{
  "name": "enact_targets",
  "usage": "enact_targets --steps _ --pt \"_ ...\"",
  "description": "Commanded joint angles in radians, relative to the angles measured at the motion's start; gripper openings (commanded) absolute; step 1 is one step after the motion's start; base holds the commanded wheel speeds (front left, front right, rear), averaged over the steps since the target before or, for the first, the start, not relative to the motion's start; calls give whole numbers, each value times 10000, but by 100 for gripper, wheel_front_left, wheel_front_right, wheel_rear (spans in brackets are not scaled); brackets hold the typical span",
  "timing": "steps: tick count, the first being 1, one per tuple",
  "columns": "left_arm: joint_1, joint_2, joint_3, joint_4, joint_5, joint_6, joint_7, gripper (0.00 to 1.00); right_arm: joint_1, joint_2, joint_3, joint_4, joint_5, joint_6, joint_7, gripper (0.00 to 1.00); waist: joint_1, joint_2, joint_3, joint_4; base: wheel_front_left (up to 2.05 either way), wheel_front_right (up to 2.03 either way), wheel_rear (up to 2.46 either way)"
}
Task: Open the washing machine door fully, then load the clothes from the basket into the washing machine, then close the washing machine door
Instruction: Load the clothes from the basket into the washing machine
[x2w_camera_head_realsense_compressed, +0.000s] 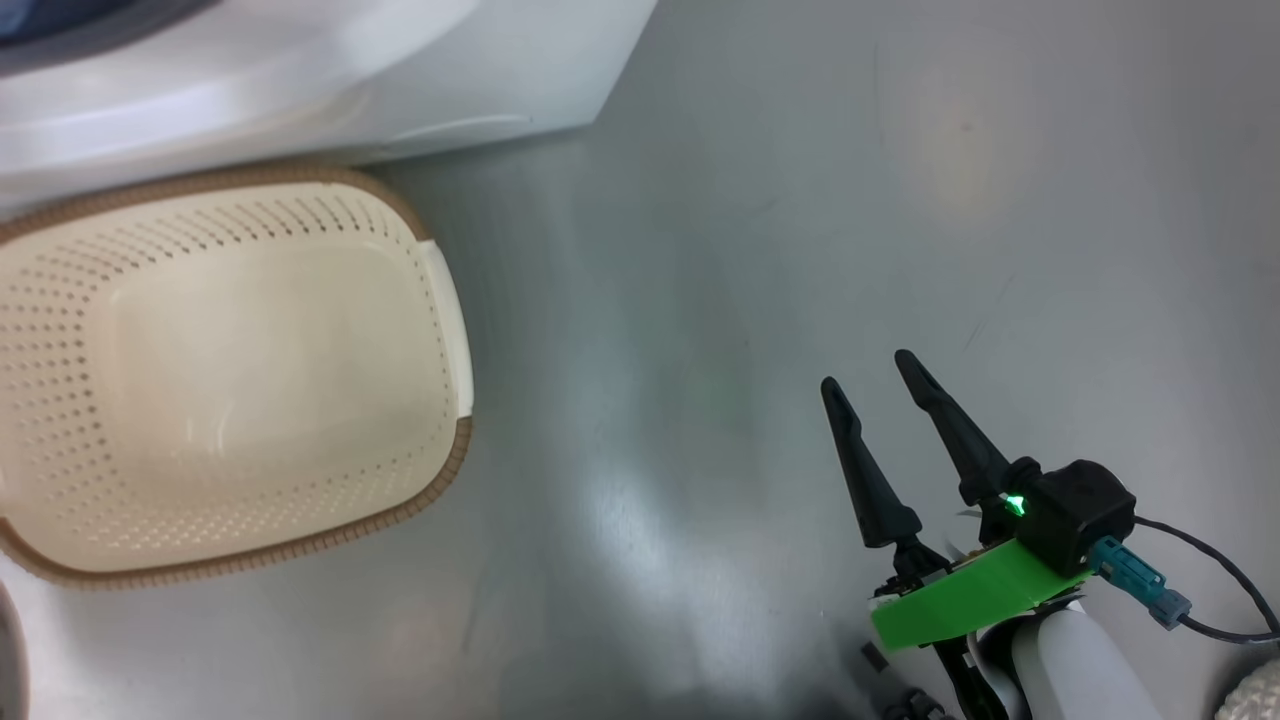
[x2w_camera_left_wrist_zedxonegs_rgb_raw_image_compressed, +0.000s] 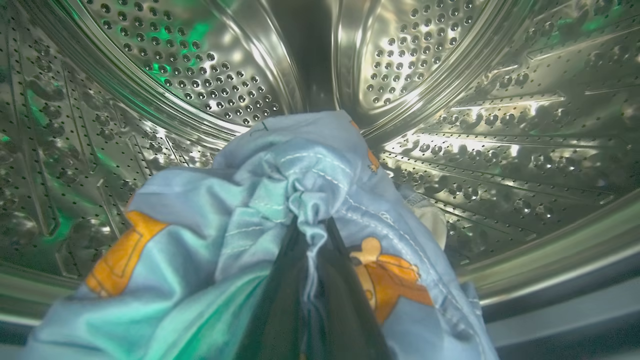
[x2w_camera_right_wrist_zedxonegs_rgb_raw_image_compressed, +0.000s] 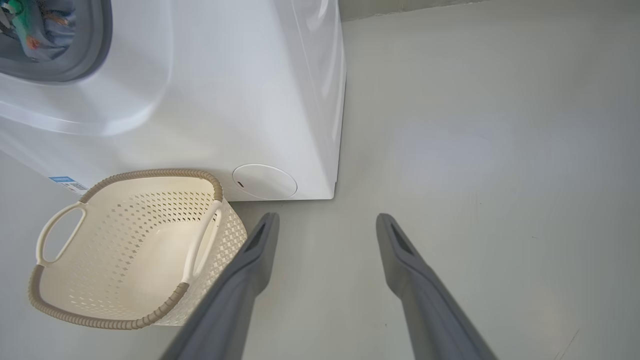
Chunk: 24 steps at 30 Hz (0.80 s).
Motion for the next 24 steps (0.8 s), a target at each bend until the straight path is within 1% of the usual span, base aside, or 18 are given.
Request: enact_targets --steps 1,6,9,13,16,21,22,24 --pt "-296 398 32 -122 -12 -37 -81 0 301 36 263 -255 60 17 -118 100 0 -1 317 69 0 0 0" --pt "-767 389 -246 254 152 -45 -658 0 348 36 393 -287 141 17 -118 100 0 -1 585 102 0 0 0" --pt "-1094 471 -528 290 379 -56 -1392 0 369 37 518 -351 191 17 -118 100 0 -1 799 88 0 0 0" --pt "-1454 720 -851 181 749 -64 -2440 0 363 37 680 -404 293 17 -118 100 0 -1 1036 -19 0 0 0" --pt "-1708 869 -957 -511 1038 15 -2647 0 316 37 775 -429 375 17 -118 100 0 -1 1285 -129 0 0 0" --pt "-1299 1041 -691 -3071 1375 228 -2660 0 280 37 853 -433 458 17 -118 100 0 -1 1476 -228 0 0 0" --pt "-1144 1053 -619 -3372 1415 269 -2661 0 281 37 856 -427 450 17 -118 100 0 -1 1494 -237 0 0 0" --pt "-877 1010 -445 -3493 1371 314 -2662 0 283 37 860 -412 438 17 -118 100 0 -1 1510 -227 0 0 0"
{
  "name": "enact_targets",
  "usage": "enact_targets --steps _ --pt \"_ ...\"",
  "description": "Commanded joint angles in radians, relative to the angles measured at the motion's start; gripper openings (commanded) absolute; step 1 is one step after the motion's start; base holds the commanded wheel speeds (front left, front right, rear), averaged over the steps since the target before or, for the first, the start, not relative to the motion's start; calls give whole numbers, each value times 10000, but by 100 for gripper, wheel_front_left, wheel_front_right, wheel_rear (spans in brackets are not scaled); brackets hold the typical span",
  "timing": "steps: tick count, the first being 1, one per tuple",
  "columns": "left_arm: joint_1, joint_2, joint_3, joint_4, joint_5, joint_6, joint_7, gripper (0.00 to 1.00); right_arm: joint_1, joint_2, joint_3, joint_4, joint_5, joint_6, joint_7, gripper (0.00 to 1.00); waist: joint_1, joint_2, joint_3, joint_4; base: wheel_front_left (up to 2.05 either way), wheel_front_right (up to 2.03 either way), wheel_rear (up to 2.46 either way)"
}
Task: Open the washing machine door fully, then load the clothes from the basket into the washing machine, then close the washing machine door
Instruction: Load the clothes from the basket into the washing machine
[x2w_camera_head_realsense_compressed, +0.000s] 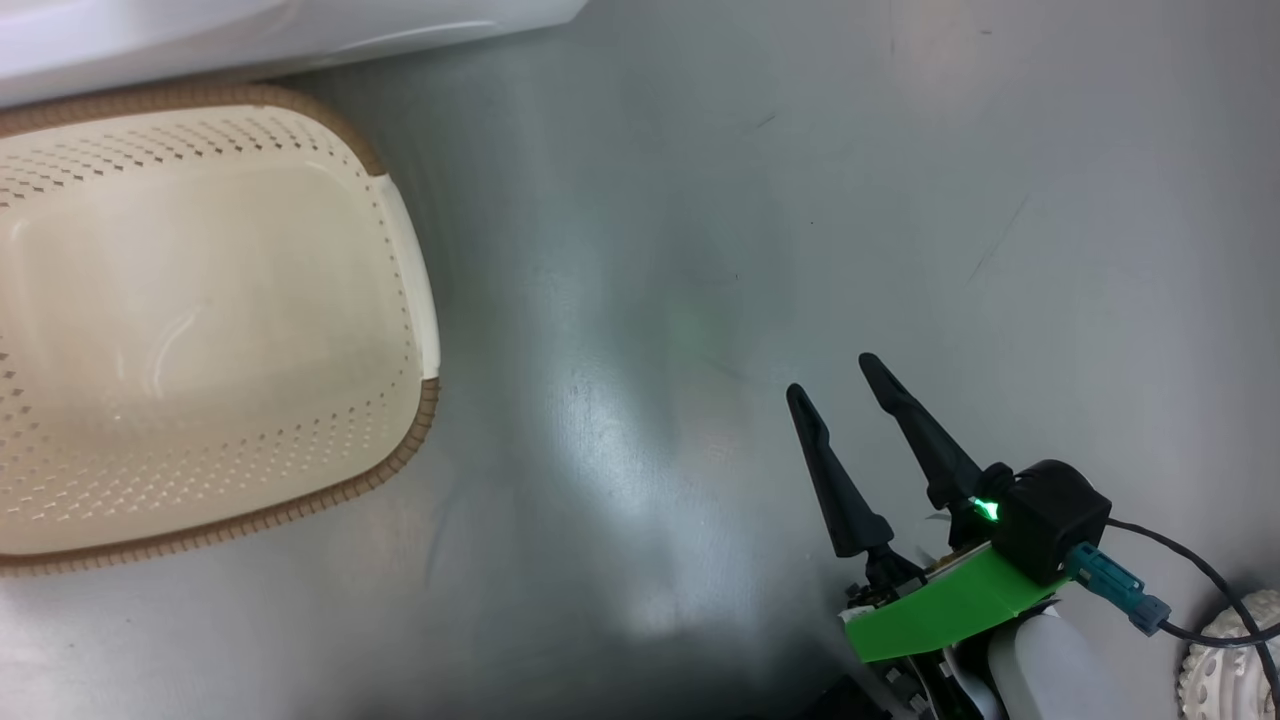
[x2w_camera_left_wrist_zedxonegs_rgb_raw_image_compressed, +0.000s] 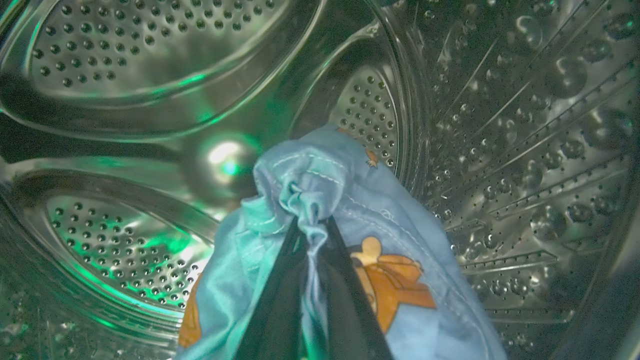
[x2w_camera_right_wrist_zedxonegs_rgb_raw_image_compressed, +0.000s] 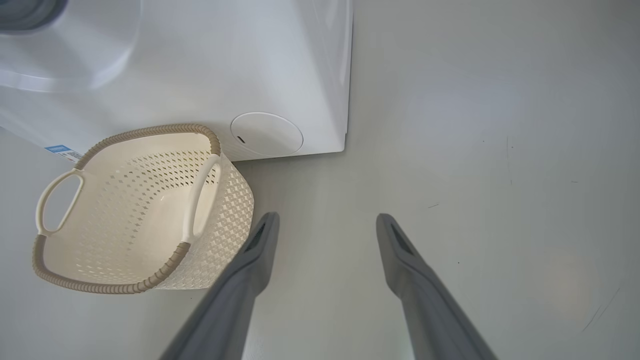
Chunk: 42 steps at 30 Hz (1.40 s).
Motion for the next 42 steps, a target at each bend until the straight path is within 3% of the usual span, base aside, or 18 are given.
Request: enact_targets --steps 1,4,14,19,20,21,42 --pt "442 464 205 -164 -3 70 -24 0 279 26 252 -146 87 17 -118 100 0 0 17 3 0 0 0" --pt "576 417 301 68 -55 54 -24 0 263 26 246 -124 109 17 -118 100 0 0 -11 30 0 0 0" --pt "-23 44 431 3603 -567 -13 39 0 327 26 189 67 91 17 -118 100 0 0 -370 210 0 0 0" --pt "-246 -16 351 4171 -592 -35 -8 2 293 26 167 83 51 17 -118 100 0 0 -551 288 0 0 0" --pt "-263 -41 360 4224 -620 -38 -14 61 285 26 171 81 46 17 -118 100 0 0 -575 303 0 0 0" --pt "-263 -73 389 4281 -666 -38 -17 100 268 26 168 82 37 17 -118 100 0 0 -601 320 0 0 0" --pt "1997 -1031 969 3020 -1223 -185 -25 100 -211 26 -178 392 -282 17 -118 100 0 0 -1895 1130 0 0 0"
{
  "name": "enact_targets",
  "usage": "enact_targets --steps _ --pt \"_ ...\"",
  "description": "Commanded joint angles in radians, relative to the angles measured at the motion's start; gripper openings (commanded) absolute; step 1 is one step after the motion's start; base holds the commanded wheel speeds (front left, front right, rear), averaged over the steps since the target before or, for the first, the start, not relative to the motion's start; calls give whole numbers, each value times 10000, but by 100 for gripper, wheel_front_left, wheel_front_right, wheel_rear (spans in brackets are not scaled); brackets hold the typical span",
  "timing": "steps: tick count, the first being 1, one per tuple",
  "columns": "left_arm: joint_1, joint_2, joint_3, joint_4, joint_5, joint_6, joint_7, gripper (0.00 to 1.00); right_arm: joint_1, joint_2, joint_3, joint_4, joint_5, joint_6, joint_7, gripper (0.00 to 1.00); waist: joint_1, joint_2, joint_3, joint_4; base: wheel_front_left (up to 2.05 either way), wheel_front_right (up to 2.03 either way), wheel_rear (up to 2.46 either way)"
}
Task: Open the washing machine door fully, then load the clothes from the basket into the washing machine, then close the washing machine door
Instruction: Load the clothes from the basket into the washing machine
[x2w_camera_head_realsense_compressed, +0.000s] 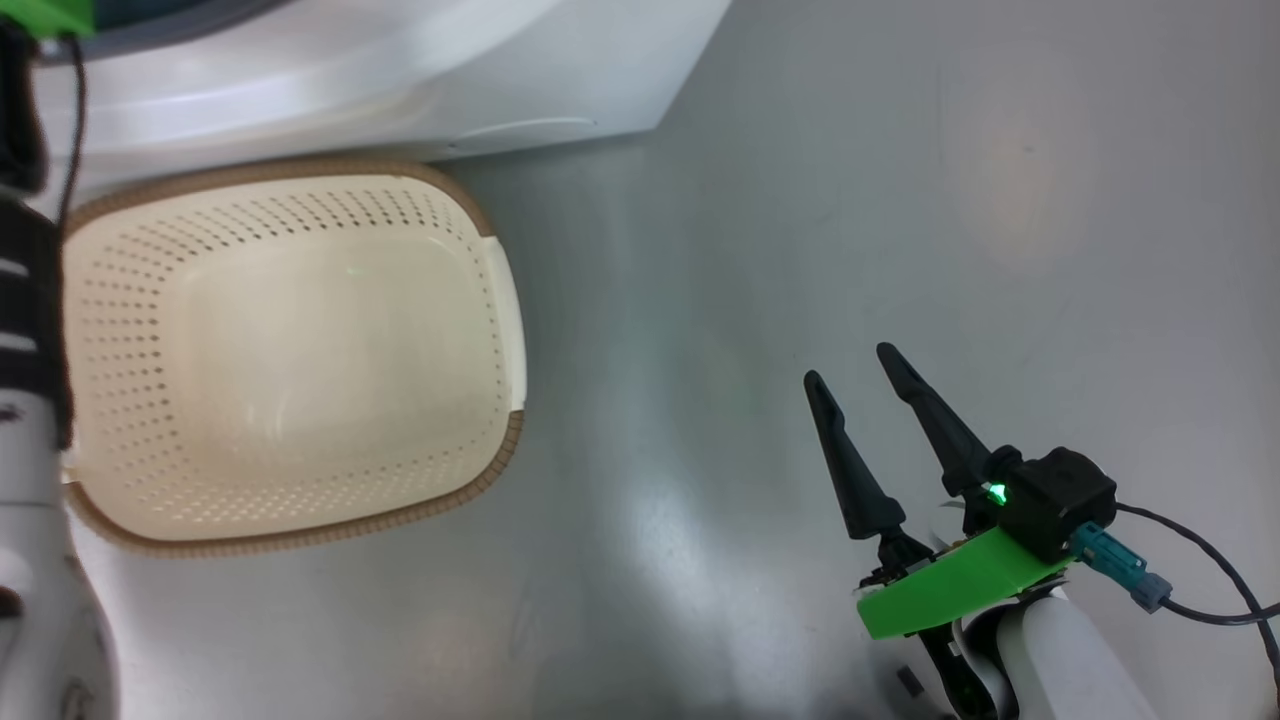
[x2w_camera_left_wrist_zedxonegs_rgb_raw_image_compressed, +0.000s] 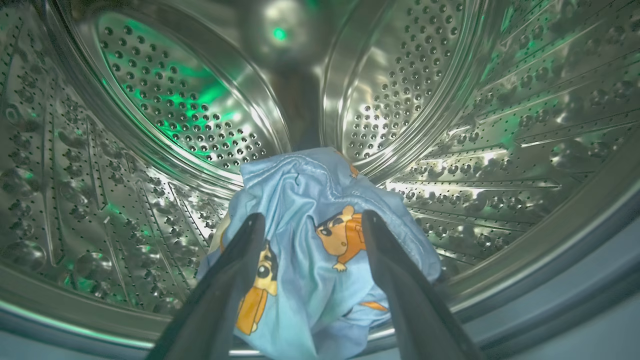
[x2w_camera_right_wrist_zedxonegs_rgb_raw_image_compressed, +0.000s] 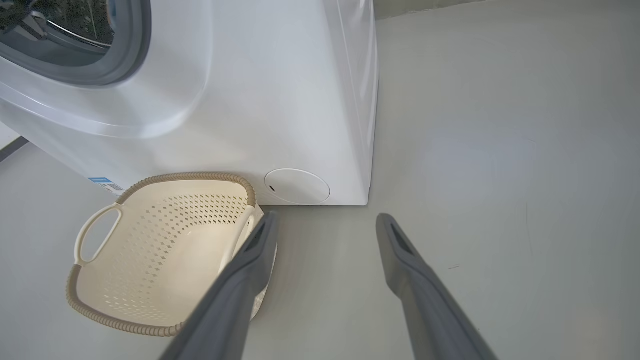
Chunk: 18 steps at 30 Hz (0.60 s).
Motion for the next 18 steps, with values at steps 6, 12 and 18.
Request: enact_targets --steps 6,12,18 --pt "1346 90 226 -952 -153 -109 -50 100 72 28 24 -15 -89 17 -118 100 0 -1 -798 428 0 0 0" --pt "2771 -178 500 -1995 -281 -152 -51 100 17 28 -25 145 -148 17 -118 100 0 -1 -1509 633 0 0 0" --pt "4488 -378 688 -3295 -295 -177 -51 100 199 28 -81 321 -126 17 -118 100 0 -1 -2511 787 0 0 0"
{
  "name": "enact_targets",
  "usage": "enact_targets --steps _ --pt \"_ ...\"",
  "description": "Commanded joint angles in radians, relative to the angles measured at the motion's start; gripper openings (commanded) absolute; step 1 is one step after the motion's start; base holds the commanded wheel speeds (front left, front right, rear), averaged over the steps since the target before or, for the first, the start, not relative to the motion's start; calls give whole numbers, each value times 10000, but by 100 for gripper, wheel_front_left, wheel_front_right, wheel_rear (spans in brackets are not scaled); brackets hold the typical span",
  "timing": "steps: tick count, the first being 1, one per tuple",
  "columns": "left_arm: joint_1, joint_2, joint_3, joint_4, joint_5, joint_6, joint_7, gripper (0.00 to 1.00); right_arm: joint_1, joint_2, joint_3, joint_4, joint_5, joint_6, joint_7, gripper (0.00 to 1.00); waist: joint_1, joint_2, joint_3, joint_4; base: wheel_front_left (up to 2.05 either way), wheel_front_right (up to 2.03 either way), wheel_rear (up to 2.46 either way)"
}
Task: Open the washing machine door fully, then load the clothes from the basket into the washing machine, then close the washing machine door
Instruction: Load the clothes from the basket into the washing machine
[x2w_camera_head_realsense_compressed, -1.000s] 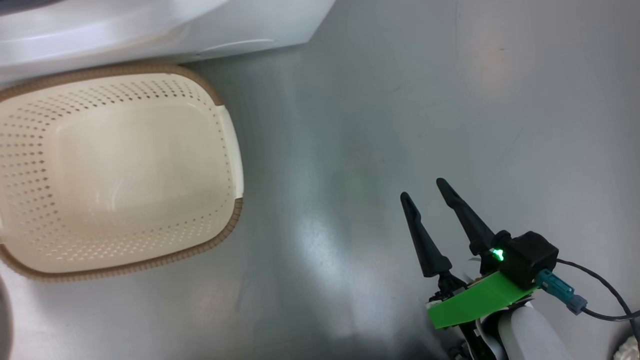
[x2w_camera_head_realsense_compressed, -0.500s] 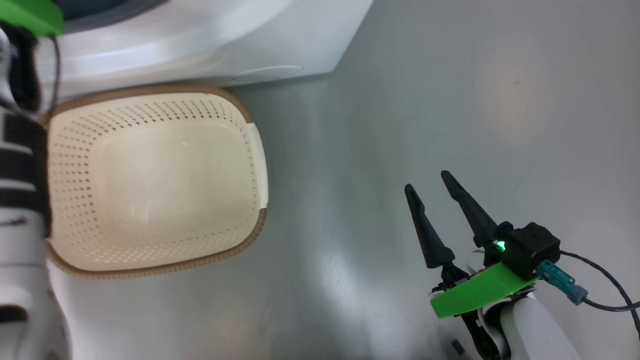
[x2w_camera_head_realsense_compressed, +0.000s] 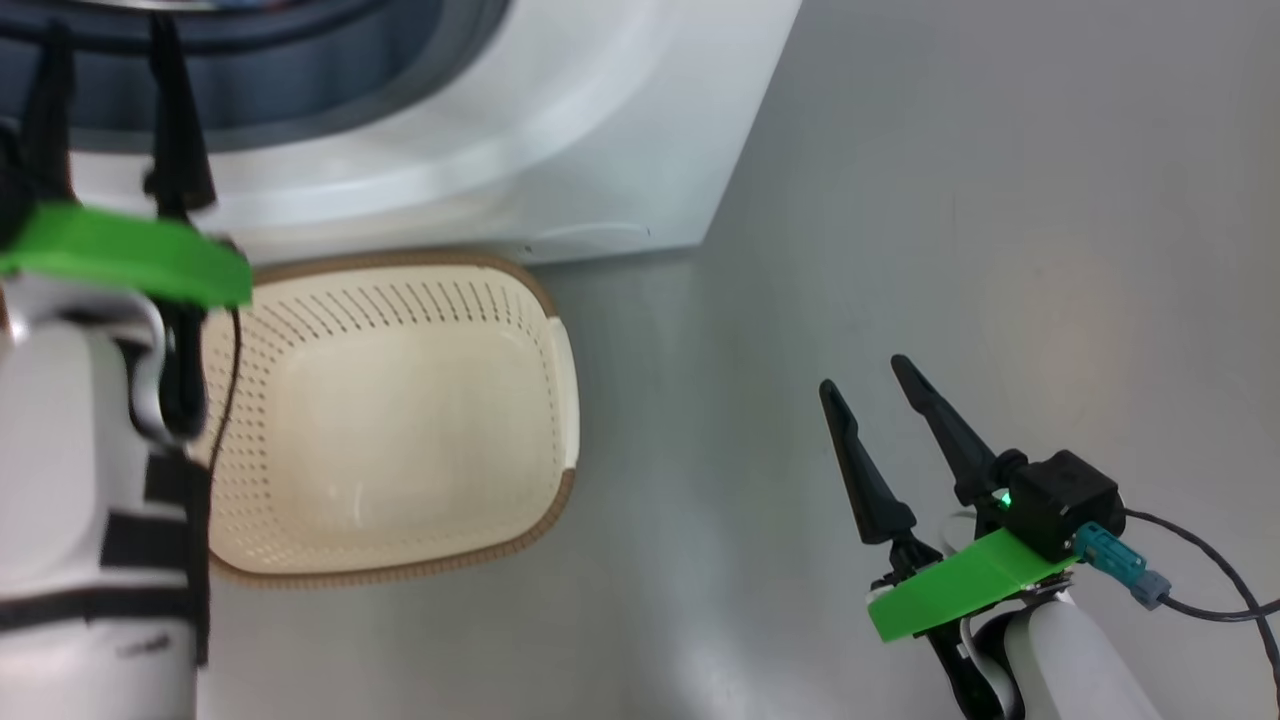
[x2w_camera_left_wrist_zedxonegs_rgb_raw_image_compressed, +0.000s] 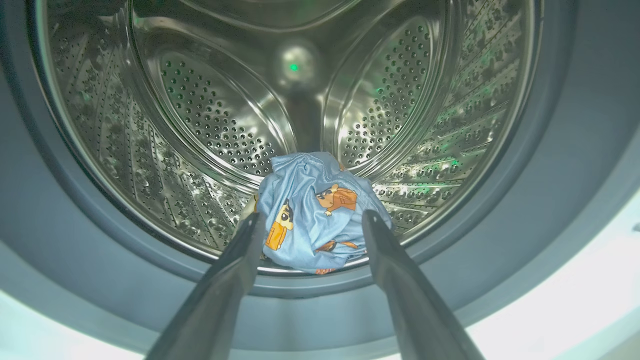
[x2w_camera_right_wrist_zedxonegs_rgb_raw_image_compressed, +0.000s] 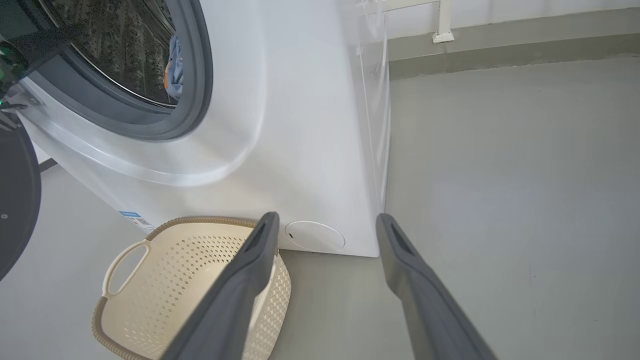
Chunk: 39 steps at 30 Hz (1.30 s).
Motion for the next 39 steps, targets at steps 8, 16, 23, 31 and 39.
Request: enact_targets --steps 8,16,23,31,39 --pt "2387 288 480 -1869 209 -22 -53 100 706 47 89 -3 -196 17 -118 100 0 0 -2093 340 0 0 0" --pt "4249 -10 947 -3167 367 -8 -53 100 1061 -11 3 -91 -374 17 -118 100 0 0 -2989 520 0 0 0" --pt "5737 -264 1161 -4303 464 -13 -53 100 1328 -120 24 -175 -451 17 -118 100 0 0 -3446 574 0 0 0" --pt "7166 -443 1370 -4939 610 23 -53 100 1673 -162 75 -243 -509 17 -118 100 0 0 -3951 535 0 0 0" --pt "8856 -568 1284 -5988 917 280 -53 100 1983 -215 50 -483 -683 17 -118 100 0 0 -4354 390 0 0 0"
